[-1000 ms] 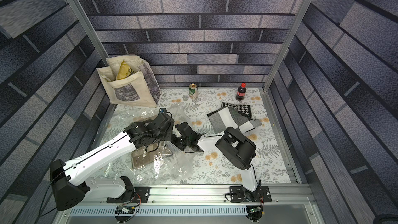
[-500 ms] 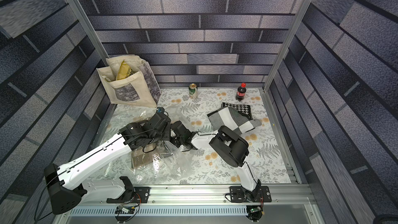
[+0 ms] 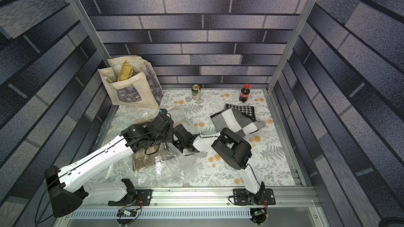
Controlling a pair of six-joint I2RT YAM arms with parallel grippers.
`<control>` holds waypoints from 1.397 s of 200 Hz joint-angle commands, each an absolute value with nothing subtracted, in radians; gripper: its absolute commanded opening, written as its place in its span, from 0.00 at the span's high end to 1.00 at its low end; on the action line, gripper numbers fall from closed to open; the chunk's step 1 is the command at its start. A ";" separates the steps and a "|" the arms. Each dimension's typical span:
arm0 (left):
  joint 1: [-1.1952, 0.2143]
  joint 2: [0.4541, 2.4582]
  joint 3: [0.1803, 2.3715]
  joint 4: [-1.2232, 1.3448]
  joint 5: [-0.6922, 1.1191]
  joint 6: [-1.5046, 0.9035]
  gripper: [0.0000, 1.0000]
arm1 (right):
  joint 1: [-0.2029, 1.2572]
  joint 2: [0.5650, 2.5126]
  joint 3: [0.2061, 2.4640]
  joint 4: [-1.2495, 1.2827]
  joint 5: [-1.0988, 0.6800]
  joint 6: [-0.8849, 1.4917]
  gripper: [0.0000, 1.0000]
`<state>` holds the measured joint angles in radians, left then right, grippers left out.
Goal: Take the scarf out of the vacuum bag
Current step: Take out the scarf from the vacuum bag.
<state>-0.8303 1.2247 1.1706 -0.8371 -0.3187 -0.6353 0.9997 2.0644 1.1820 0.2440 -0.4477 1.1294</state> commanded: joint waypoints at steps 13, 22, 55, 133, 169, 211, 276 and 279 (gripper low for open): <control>-0.827 1.219 1.188 -0.860 -0.327 -0.621 1.00 | 1.008 2.079 1.158 0.236 -0.437 1.140 0.89; -0.823 1.221 1.187 -0.869 -0.330 -0.621 1.00 | 1.006 2.061 1.153 0.238 -0.428 1.131 0.93; -0.795 1.196 1.150 -0.874 -0.332 -0.621 1.00 | 0.993 1.924 1.137 0.241 -0.410 1.065 1.00; -0.726 1.153 1.096 -0.864 -0.296 -0.614 1.00 | 0.959 1.776 1.159 0.125 -0.396 0.932 1.00; -0.727 1.156 1.101 -0.861 -0.290 -0.614 1.00 | 0.937 1.722 1.136 0.190 -0.410 0.902 1.00; -0.727 1.164 1.102 -0.862 -0.283 -0.612 1.00 | 0.879 1.605 1.143 0.050 -0.338 0.835 1.00; -0.741 1.195 1.110 -0.853 -0.266 -0.597 1.00 | 0.806 1.488 1.231 -0.389 -0.174 0.729 1.00; -0.743 1.198 1.111 -0.852 -0.265 -0.596 1.00 | 0.804 1.485 1.238 -0.420 -0.157 0.720 1.00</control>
<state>-0.7326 1.1786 1.1130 -0.8436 -0.2687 -0.6266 0.8246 1.5261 1.1580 -0.1753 -0.2813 0.8036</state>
